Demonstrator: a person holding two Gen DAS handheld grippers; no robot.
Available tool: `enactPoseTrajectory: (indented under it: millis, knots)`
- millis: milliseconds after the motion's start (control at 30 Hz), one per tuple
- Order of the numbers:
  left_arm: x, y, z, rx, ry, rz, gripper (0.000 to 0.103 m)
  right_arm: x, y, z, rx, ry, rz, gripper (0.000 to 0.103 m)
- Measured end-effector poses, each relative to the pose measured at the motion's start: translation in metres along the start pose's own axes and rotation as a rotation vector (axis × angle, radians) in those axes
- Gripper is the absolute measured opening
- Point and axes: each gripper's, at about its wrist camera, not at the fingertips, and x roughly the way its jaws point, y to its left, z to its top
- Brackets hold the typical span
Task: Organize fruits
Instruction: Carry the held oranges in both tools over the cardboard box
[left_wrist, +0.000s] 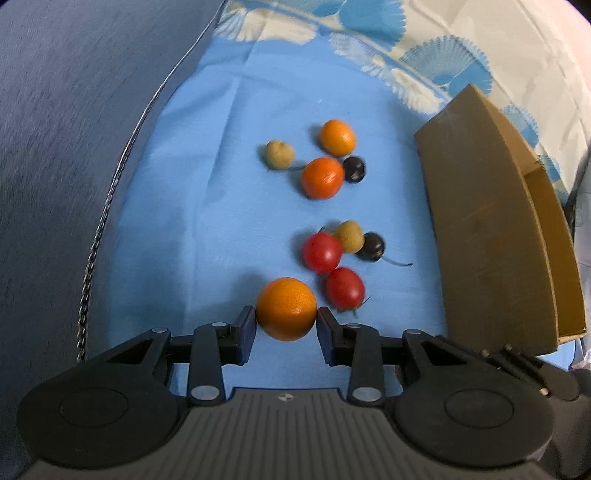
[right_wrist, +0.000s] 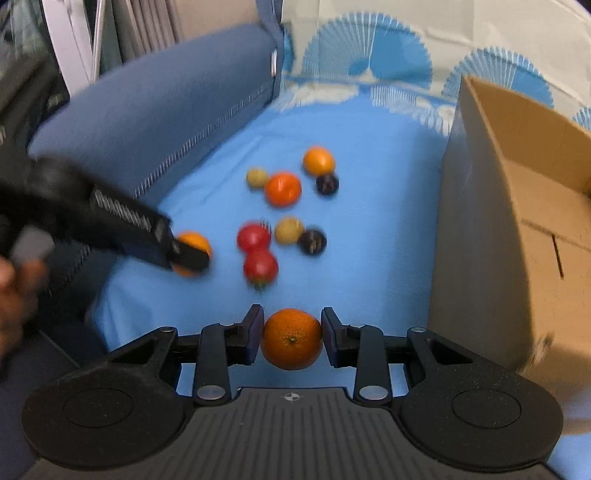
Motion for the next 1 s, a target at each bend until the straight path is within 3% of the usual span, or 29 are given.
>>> enactPoseTrajectory:
  millis: [133, 400, 633, 833, 1000]
  knots:
    - [0.009, -0.001, 0.002, 0.006, 0.048, 0.032, 0.040, 0.013, -0.006, -0.009, 0.035, 0.053, -0.009, 0.036]
    - [0.019, -0.015, 0.001, 0.079, 0.068, 0.078, 0.040, 0.017, -0.003, -0.014, 0.029, 0.048, 0.009, 0.039]
    - [0.020, -0.015, 0.003, 0.078, 0.064, 0.074, 0.040, 0.024, 0.002, -0.016, -0.007, 0.062, 0.008, 0.040]
    - [0.015, -0.020, 0.001, 0.103, 0.031, 0.079, 0.040, 0.016, 0.004, -0.016, -0.033, 0.020, -0.017, 0.038]
    - [-0.002, -0.025, -0.006, 0.141, -0.050, 0.072, 0.040, -0.013, -0.002, -0.012, -0.006, -0.082, -0.029, 0.038]
